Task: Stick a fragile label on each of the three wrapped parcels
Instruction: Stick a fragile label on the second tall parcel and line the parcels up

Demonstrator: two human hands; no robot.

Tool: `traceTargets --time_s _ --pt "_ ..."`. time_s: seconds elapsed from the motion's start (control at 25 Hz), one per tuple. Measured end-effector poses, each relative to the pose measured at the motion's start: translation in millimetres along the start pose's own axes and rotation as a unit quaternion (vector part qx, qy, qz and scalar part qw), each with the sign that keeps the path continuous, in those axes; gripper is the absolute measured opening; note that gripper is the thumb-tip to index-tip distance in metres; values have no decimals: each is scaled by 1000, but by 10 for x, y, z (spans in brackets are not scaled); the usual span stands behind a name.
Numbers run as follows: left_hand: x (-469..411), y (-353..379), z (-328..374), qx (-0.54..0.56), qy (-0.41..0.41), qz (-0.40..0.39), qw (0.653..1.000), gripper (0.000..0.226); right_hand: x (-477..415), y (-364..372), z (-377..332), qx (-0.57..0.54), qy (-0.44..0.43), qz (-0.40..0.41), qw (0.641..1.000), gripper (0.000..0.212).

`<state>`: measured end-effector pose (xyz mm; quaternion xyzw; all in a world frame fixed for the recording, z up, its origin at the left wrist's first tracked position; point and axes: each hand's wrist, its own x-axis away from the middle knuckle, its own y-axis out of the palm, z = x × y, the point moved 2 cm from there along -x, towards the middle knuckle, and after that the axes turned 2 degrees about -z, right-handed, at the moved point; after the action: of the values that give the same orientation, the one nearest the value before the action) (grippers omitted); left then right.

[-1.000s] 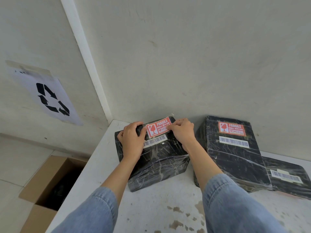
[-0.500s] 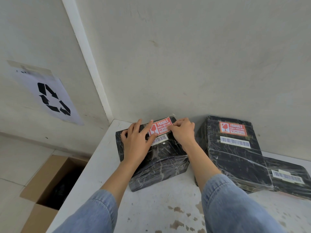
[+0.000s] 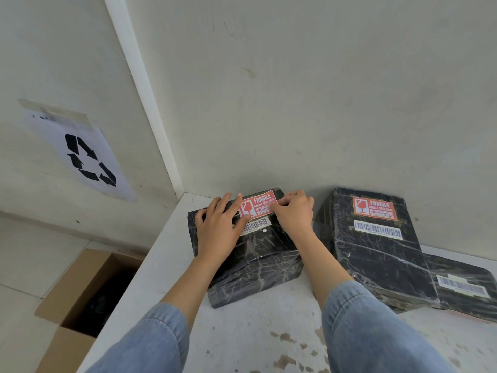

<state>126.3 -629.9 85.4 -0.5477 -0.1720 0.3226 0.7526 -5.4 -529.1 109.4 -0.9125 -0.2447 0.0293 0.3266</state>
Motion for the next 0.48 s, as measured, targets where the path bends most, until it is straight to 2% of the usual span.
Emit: traceTargets --time_s 0.48 --pt "4 -18 -34 7 11 -3 1000 57 28 -9 59 2 -25 53 998 11"
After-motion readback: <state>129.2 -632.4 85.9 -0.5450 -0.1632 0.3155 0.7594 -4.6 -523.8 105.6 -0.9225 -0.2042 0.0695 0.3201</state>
